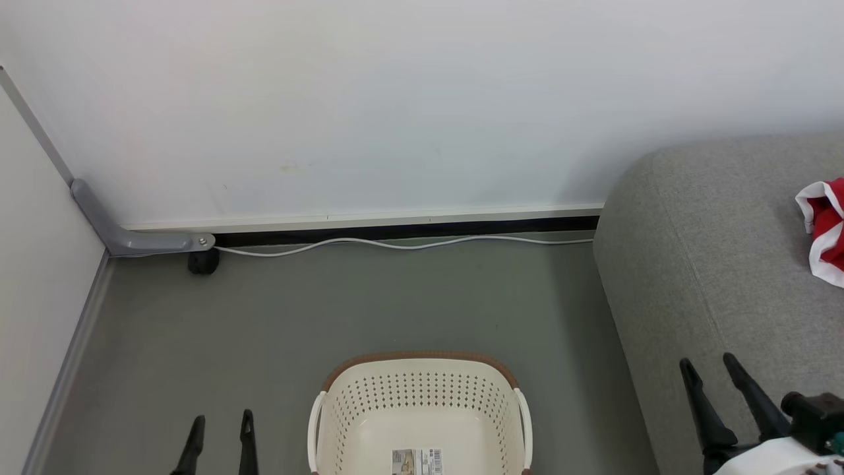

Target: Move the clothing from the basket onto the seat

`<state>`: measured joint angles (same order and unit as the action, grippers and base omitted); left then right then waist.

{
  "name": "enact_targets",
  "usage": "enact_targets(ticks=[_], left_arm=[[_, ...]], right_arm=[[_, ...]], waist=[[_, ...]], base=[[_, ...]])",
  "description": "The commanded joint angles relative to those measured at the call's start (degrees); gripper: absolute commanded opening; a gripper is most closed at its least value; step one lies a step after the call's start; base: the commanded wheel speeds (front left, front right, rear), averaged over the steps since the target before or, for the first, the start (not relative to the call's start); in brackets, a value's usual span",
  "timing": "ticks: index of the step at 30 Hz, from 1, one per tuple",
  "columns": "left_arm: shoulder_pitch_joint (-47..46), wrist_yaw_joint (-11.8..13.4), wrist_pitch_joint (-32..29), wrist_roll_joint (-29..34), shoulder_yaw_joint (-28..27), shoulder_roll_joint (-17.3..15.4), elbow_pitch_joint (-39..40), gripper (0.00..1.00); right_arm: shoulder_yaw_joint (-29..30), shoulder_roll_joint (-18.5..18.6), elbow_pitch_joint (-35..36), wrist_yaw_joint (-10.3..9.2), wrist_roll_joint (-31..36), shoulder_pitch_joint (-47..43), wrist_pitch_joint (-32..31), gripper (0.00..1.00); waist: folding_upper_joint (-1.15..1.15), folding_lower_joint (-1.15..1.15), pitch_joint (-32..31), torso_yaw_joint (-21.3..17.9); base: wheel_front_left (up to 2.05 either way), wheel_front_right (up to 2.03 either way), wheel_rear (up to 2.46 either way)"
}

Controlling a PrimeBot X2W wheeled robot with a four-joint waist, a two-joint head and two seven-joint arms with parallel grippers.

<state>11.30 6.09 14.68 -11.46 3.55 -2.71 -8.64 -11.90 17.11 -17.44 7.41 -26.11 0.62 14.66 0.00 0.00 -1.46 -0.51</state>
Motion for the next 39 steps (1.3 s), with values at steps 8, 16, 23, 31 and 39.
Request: enact_targets(ticks=[8, 16, 23, 31, 39], left_arm=[[-0.4, -0.5, -0.9, -3.0, -0.3, 0.3, -2.5, 0.0], [-1.3, -1.3, -2.0, -7.5, -0.9, 0.3, -2.6, 0.0], [-2.4, -2.0, -3.2, -12.0, -1.4, 0.3, -2.8, 0.0], [-3.6, -3.0, -4.7, -17.8, -2.1, 0.2, -3.0, 0.0], [-4.8, -3.9, -6.1, -22.9, -2.8, 0.2, -3.2, 0.0]], right_arm=[[0.2, -1.9, -1.6, 0.0, -2.5, -0.8, -0.7, 0.0], [1.2, -2.6, -1.3, 0.01, -6.3, -0.4, -1.9, 0.0], [2.2, -3.2, -1.0, 0.01, -10.0, 0.0, -3.0, 0.0], [3.5, -4.1, -0.7, 0.02, -14.8, 0.4, -4.5, 0.0], [4.7, -4.9, -0.3, 0.02, -19.0, 0.9, -5.8, 0.0]], waist=[[0.0, 0.07, 0.0, 0.0], [0.0, 0.01, 0.1, 0.1], [0.0, 0.0, 0.2, 0.1], [0.0, 0.0, 0.4, 0.1], [0.0, 0.0, 0.5, 0.1]], base=[[0.0, 0.0, 0.0], [0.0, 0.0, 0.0], [0.0, 0.0, 0.0], [0.0, 0.0, 0.0], [0.0, 0.0, 0.0]])
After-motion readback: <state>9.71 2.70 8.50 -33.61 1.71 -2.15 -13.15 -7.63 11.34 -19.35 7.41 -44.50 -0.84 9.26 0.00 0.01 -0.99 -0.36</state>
